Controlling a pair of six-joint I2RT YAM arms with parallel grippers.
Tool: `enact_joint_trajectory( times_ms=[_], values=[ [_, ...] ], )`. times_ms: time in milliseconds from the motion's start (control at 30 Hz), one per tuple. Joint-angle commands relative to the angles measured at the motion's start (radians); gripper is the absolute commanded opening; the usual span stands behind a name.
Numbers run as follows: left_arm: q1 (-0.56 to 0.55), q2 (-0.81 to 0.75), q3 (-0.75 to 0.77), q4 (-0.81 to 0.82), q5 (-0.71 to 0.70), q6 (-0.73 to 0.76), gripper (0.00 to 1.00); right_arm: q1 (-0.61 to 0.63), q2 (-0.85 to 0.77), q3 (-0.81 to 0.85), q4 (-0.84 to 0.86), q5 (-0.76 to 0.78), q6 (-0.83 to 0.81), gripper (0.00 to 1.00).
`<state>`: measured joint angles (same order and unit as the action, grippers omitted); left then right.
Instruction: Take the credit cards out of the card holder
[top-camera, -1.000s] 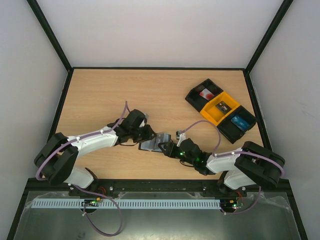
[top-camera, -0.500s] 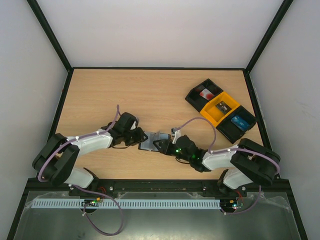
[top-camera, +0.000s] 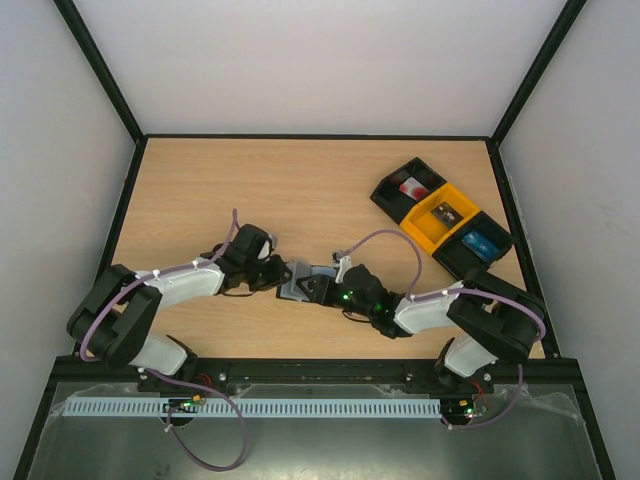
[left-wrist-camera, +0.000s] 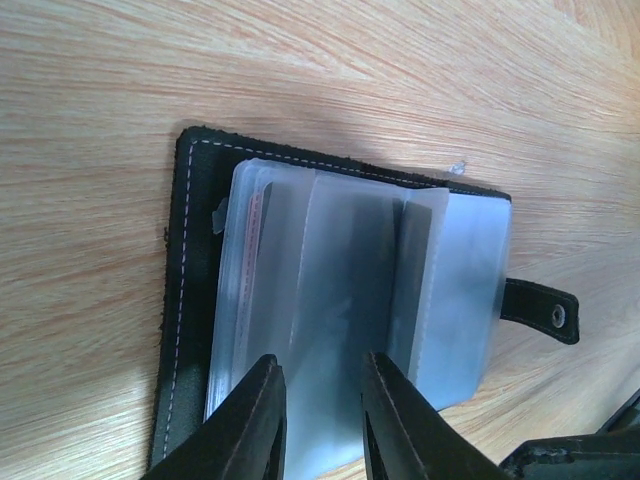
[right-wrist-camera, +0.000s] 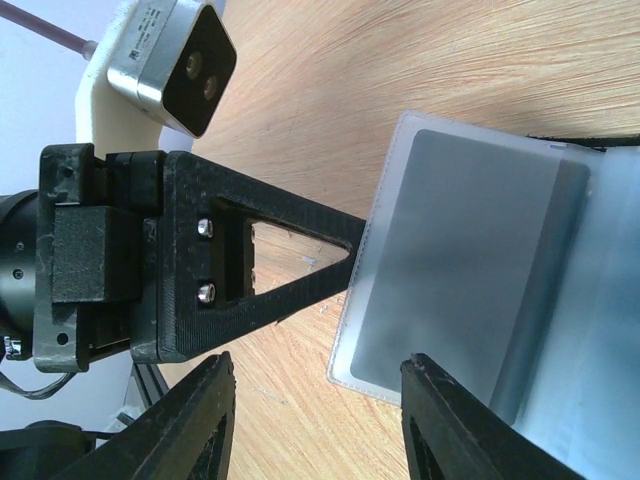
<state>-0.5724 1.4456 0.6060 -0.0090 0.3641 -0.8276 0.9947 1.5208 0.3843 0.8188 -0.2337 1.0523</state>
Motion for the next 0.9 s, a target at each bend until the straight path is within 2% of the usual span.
enact_joint_trajectory(
  times_ms=[0, 233, 367, 667, 867],
  values=[
    [0.005, 0.015, -0.013, 0.011, 0.029, 0.021, 0.22, -0.002, 0.007, 0.002, 0.001, 0.019, -0.007, 0.45],
    [0.0, -0.007, 0.003, 0.007, 0.067, 0.01, 0.23, -0.003, -0.06, -0.043, -0.079, 0.119, -0.017, 0.42],
    [-0.041, -0.014, 0.028, 0.011, 0.09, -0.018, 0.25, -0.004, -0.15, -0.069, -0.151, 0.169, -0.035, 0.42],
    [-0.137, 0.049, 0.133, -0.013, 0.06, -0.04, 0.26, -0.004, -0.377, -0.081, -0.34, 0.247, -0.074, 0.42],
    [-0.138, 0.07, 0.158, -0.092, -0.032, -0.015, 0.25, -0.003, -0.373, -0.083, -0.312, 0.223, -0.074, 0.37]
  ],
)
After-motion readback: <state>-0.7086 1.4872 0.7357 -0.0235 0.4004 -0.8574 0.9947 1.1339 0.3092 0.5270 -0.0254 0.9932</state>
